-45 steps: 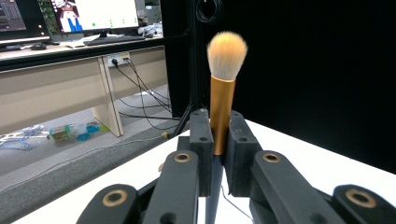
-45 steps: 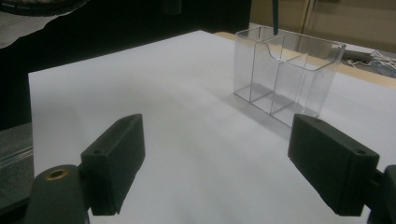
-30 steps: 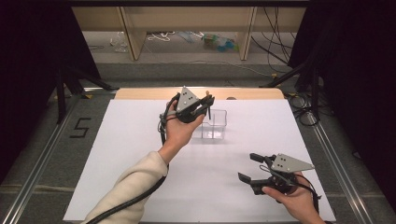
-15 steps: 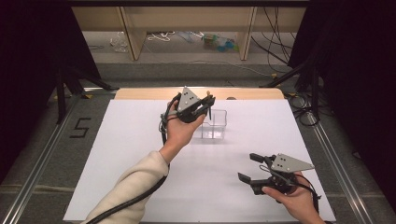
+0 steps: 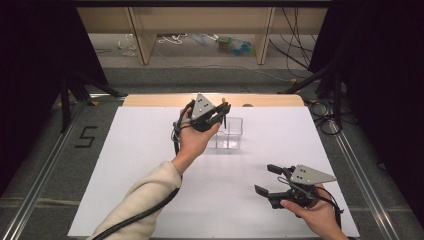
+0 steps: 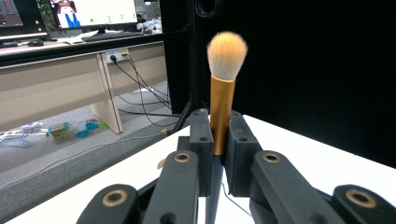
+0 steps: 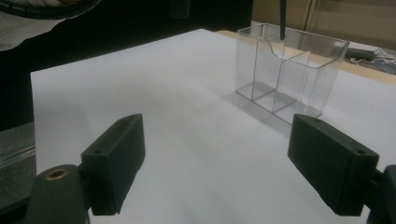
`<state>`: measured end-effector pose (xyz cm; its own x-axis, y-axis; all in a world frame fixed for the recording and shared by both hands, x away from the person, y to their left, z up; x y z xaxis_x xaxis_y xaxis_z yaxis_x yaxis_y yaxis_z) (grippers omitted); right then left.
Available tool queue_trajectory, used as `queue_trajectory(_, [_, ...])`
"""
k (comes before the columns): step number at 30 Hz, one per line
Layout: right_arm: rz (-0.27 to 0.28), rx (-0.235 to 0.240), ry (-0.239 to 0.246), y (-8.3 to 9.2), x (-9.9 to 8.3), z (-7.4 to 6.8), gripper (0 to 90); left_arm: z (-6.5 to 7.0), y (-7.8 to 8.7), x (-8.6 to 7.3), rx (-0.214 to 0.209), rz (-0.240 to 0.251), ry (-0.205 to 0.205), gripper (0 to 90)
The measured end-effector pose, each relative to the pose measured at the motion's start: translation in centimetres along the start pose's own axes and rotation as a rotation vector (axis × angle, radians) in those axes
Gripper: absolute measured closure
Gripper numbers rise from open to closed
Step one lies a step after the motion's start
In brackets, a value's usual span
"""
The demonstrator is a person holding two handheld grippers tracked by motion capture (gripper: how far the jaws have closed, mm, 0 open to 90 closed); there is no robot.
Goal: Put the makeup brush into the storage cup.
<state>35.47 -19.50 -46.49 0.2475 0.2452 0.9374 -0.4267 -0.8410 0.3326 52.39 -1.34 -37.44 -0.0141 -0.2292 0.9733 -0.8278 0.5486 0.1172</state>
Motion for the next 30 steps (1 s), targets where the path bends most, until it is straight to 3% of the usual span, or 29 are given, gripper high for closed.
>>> queue_trajectory(30, [-0.001,-0.002,0.013,-0.05,-0.04,0.11,20.1,-0.10,-0.64,-0.81,0.005,-0.017,0.000,83.4])
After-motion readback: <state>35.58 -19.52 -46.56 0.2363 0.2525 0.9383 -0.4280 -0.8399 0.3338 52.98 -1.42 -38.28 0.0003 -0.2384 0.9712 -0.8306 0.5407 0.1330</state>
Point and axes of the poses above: each handheld gripper's, and its own axes: y roughly backward along the jaws, x roughly out of its top, z roughly to its right, the point moved 8 cm from there along -y, roughly forward along the jaws, and after that the axes turned 7 degrees about x, right-handed, at the moved point
